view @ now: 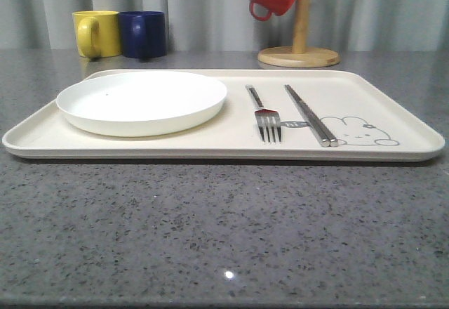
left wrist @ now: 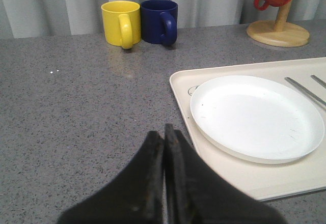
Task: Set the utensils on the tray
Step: 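Move the right gripper to the steel spoon and grasp it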
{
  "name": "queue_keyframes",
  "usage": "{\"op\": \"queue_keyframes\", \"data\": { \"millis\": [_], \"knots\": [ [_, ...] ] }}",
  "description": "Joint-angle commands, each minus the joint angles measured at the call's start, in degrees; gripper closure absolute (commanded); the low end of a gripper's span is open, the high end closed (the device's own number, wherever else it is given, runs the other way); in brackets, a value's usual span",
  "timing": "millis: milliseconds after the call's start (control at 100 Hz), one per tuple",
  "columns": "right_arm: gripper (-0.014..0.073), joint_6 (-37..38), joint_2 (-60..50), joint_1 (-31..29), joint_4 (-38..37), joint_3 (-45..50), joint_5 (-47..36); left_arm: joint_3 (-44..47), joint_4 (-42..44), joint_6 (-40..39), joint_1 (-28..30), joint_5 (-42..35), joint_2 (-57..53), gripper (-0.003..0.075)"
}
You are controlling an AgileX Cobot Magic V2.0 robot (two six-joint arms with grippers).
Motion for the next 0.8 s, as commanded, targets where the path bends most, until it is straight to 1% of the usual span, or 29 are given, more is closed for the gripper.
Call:
{"op": "queue_keyframes", "data": {
  "millis": [0, 250, 460, 530, 550, 580, 640, 650, 720, 790],
  "knots": [
    [0.0193, -2.69, -0.05, -1.87, 1.22, -1.40, -2.79, -1.48, -0.27, -0.38, -0.42, -4.35, 0.59, 0.0739],
    [0.0193, -3.23, 5.25, -4.63, 1.81, -1.40, -7.72, -1.48, -0.27, -0.38, -0.42, -4.35, 0.59, 0.0739],
    [0.0203, -3.40, 8.02, -4.70, 2.13, -1.40, -9.08, -1.48, -0.27, -0.38, -0.42, -4.35, 0.59, 0.0739],
    [0.0261, -3.40, 8.73, -4.70, 2.39, -1.40, -9.00, -1.48, -0.27, -0.38, -0.42, -4.35, 0.59, 0.0739],
    [0.0298, -3.40, 9.00, -4.70, 2.40, -1.40, -8.79, -1.48, -0.27, -0.38, -0.42, -4.35, 0.59, 0.0739],
    [0.0330, -3.40, 9.18, -4.70, 2.40, -1.40, -8.72, -1.48, -0.27, -0.38, -0.42, -4.35, 0.59, 0.0739],
    [0.0442, -3.40, 9.52, -4.70, 2.53, -1.40, -8.25, -1.48, -0.27, -0.38, -0.42, -4.35, 0.59, 0.0739],
    [0.0442, -3.40, 9.52, -4.70, 2.53, -1.40, -8.25, -1.48, -0.27, -0.38, -0.42, -4.35, 0.59, 0.0739],
    [0.0571, -3.35, 9.45, -4.70, 2.69, -1.40, -8.20, -1.48, -0.27, -0.38, -0.42, -4.35, 0.59, 0.0739],
    [0.0634, -2.85, 9.02, -4.64, 2.93, -1.40, -8.14, -1.48, -0.27, -0.38, -0.42, -4.35, 0.59, 0.0739]
  ]
}}
